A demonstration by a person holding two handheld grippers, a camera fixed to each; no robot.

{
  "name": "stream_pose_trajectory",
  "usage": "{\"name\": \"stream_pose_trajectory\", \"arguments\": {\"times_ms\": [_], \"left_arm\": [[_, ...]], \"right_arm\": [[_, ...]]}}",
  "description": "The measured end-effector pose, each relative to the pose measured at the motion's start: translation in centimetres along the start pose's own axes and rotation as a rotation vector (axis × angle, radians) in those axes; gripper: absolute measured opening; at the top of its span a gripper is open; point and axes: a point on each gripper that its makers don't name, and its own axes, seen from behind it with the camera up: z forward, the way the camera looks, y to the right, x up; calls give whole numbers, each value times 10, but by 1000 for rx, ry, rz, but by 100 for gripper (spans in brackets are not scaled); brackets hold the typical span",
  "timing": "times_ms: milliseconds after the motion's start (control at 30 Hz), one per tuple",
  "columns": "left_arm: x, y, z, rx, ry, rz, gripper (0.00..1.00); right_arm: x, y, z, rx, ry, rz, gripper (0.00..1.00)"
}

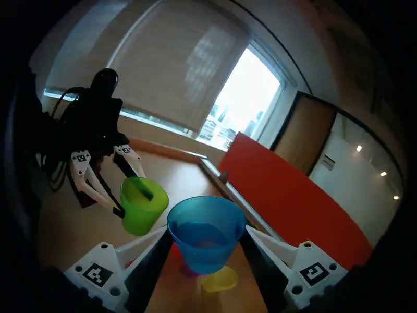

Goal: Pour water

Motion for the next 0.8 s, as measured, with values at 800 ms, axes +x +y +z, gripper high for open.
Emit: {"name": "stream_pose_trajectory", "arguments": {"times_ms": [800], "left_arm": [[19,-1,4,-3,4,17,80]], "right_arm": [[35,22,5,-25,39,-159,88]]}}
